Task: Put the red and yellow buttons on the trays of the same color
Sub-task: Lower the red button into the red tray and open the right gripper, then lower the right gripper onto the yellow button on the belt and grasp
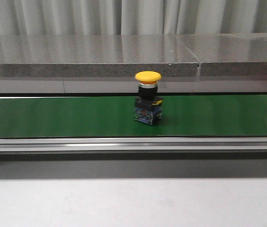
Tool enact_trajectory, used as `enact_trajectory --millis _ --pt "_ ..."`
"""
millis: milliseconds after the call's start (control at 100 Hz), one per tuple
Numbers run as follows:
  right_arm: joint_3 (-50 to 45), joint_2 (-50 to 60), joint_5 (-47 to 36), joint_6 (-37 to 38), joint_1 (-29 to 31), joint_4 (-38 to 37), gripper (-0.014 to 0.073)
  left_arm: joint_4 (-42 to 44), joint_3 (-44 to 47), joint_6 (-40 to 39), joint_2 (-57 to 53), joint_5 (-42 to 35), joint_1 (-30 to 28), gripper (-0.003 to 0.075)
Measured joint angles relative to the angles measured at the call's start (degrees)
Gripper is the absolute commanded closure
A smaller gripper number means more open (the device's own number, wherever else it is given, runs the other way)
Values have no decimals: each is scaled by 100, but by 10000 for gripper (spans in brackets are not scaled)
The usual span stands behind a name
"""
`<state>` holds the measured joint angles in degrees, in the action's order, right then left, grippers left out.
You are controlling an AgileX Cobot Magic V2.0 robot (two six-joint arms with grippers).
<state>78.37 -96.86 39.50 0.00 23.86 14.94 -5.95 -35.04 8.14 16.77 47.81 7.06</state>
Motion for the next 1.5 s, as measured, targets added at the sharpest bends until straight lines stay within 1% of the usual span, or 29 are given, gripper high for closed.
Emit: enact_trajectory --millis 330,610,780,950,1080,1290,1500 --pt "-482 1007 353 -237 -655 0 21 0 0 0 0 0 0 741" --pt "-539 1471 1099 -560 -1393 0 21 0 0 0 0 0 0 741" --pt "-539 1547 1539 -586 -1997 0 21 0 0 0 0 0 0 741" --pt "-539 1547 1808 -599 -2571 0 21 0 0 0 0 0 0 741" --pt "-539 1548 1987 -752 -2965 0 21 0 0 0 0 0 0 741" --pt "-539 1548 2196 -1067 -3391 0 21 0 0 0 0 0 0 741" --pt "-539 1412 2238 -1162 -3601 0 21 0 0 0 0 0 0 741"
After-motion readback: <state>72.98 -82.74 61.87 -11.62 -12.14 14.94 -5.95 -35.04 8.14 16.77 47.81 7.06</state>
